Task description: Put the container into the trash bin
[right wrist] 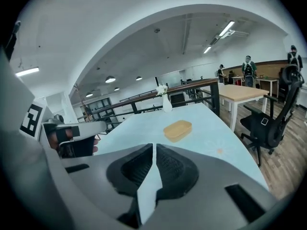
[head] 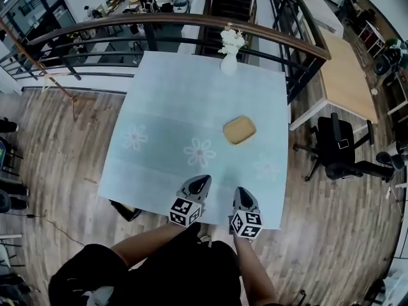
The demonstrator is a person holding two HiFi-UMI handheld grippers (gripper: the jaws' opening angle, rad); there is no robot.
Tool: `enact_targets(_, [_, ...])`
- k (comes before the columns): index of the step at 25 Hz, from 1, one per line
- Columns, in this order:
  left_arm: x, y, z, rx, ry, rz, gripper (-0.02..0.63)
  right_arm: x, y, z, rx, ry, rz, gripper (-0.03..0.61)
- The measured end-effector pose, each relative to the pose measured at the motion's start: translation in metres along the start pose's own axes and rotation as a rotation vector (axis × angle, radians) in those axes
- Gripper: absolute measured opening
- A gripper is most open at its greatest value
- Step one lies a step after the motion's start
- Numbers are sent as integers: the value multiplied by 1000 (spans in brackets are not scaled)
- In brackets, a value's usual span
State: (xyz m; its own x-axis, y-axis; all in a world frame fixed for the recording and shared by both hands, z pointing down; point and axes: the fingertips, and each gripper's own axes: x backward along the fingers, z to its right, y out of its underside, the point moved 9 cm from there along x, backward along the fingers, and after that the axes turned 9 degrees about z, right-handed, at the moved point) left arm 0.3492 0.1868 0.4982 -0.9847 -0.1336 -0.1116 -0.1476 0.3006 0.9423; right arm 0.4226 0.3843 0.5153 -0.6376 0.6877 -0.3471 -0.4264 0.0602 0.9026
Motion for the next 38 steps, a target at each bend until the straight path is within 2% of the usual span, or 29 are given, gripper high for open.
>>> enact_targets(3, [-12, 1, -21, 8, 22, -19, 14, -36, -10, -6, 43, -23, -23, 41])
enact_targets(6, [-24, -1, -27, -29, 56, -20, 14, -67, -16, -2, 78, -37, -48, 41])
enact_targets(9, [-30, -3, -28, -2, 59, -3, 14, -94, -17, 2, 116, -55, -84, 41])
enact_targets(16, [-38, -3, -50, 42, -21, 11, 14, -160, -15, 15, 177, -109, -163, 43])
enact_targets(19, [-37, -3, -61, 56, -56, 1, 14, -188, -12, 19, 171, -132, -210, 94])
enact_targets(21, [-38, -3, -67, 65, -77, -2, 14, -205, -10, 21, 187, -146, -240, 98])
enact_targets(27, [-41, -2, -82, 78, -136, -2, 14, -260, -1, 26, 317, -183, -341, 98])
enact_targets(29, [-42, 1, -80, 98, -130, 11, 14, -273, 3, 33, 359, -184, -379, 98])
enact_targets(31, [-41, 3, -80, 103, -135, 10, 14, -286, 8, 38, 357, -182, -397, 98])
enact_targets(35, [-34, 11, -82, 111, -177, -8, 14, -303, 16, 45, 360, -185, -425, 98])
enact_targets(38, [-26, 17, -83, 124, -215, -15, 14, -310, 23, 48, 399, -187, -447, 98])
